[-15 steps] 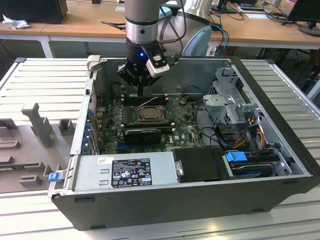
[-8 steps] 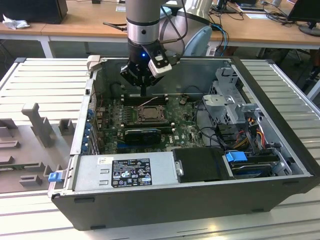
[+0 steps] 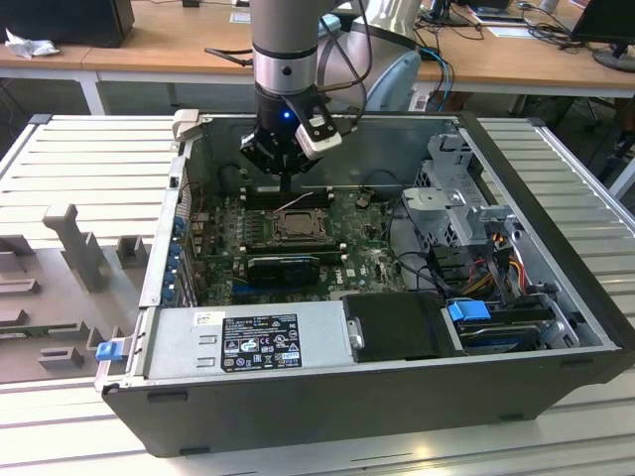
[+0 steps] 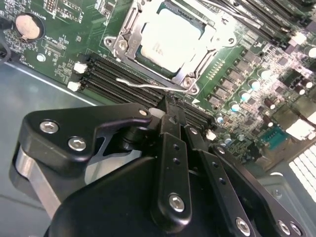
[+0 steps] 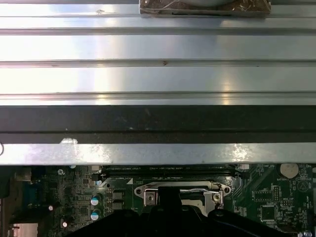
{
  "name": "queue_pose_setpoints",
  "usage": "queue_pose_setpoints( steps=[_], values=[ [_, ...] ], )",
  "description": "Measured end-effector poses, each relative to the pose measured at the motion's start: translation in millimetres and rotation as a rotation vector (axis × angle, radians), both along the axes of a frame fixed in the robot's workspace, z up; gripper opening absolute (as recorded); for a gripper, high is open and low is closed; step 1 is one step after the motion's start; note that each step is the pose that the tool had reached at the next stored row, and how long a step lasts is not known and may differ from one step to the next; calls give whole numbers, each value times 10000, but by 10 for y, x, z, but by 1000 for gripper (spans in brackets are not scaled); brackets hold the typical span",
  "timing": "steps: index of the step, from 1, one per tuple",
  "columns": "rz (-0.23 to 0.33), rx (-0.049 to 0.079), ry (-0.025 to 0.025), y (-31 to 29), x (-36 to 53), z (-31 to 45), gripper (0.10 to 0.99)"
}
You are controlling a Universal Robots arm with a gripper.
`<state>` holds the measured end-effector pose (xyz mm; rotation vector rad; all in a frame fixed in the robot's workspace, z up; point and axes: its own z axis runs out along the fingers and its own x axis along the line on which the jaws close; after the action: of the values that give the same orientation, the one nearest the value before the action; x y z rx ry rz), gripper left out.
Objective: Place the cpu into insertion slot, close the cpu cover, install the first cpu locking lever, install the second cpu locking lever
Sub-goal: 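Install the first cpu locking lever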
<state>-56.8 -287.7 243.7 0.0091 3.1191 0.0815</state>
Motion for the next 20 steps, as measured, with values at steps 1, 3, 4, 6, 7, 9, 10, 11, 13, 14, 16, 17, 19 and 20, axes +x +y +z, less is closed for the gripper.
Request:
queue_pose_setpoints(
  steps=[1, 3, 4, 6, 7, 9, 10, 11, 13, 14, 16, 17, 19, 20],
  values=[
    [33, 1, -1, 0, 2, -7, 106],
    [63, 0, 0, 0, 4, -14, 106],
    [66, -1, 0, 0, 5, -17, 106],
    [67, -1, 0, 0, 6, -21, 106],
    [67, 0, 0, 0, 6, -22, 106],
    [67, 0, 0, 0, 6, -25, 106],
    [67, 0, -1, 0, 6, -27, 106],
    [68, 0, 0, 0, 6, -28, 106],
    [91, 1, -2, 0, 6, -32, 106],
    [140, 3, -3, 0, 6, -37, 106],
    [281, 42, 1, -1, 6, -43, 106],
    [320, 116, -2, 0, 6, -49, 106],
    [350, 158, -4, 0, 13, -58, 106],
    [365, 164, -2, 0, 23, -63, 106]
  ],
)
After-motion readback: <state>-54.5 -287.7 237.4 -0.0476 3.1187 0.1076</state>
